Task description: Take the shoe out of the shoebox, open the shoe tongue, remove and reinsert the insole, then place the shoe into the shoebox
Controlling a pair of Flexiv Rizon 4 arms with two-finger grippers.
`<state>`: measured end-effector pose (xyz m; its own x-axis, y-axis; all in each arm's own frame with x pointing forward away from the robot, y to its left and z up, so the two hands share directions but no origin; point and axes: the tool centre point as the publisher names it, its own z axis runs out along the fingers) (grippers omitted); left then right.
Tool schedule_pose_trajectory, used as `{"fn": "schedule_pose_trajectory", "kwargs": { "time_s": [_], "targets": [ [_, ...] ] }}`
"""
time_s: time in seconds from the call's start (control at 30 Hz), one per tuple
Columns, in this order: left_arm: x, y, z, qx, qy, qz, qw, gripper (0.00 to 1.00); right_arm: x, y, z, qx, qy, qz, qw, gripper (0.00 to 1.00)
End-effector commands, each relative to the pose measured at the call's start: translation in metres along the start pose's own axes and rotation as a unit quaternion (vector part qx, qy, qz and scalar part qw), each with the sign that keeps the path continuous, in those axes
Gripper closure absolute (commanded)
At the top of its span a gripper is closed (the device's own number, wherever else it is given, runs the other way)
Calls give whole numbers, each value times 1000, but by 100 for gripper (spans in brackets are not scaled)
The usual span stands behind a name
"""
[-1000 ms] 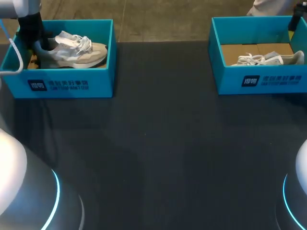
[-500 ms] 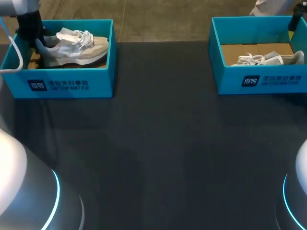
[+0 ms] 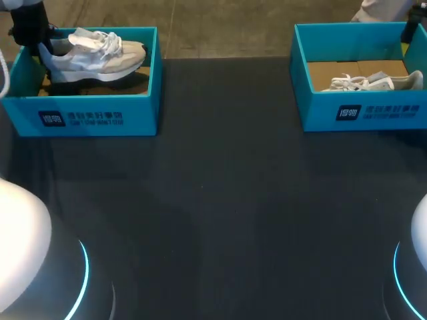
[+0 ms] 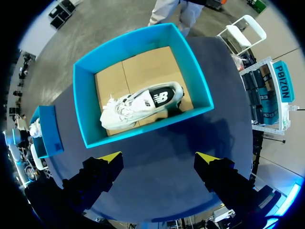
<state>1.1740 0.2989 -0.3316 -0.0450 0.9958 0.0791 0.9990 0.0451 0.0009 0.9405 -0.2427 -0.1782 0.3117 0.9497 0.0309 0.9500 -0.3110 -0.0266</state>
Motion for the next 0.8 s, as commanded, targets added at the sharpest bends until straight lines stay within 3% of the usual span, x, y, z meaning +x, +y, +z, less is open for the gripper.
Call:
{"fn": "schedule_pose_trajectory", "kwargs": {
  "time_s": [0.03, 0.37, 0.8],
  "targets": [
    [6, -21, -18, -33, 0, -1, 999, 100, 0, 0, 0, 0, -1, 1, 1000, 0],
    [21, -20, -47, -56, 6, -10, 998, 100, 0, 0, 0, 0, -1, 1, 1000, 0],
    [41, -27, -108, -65, -7, -20, 998, 100, 0, 0, 0, 0, -1, 1, 1000, 0]
  ]
}}
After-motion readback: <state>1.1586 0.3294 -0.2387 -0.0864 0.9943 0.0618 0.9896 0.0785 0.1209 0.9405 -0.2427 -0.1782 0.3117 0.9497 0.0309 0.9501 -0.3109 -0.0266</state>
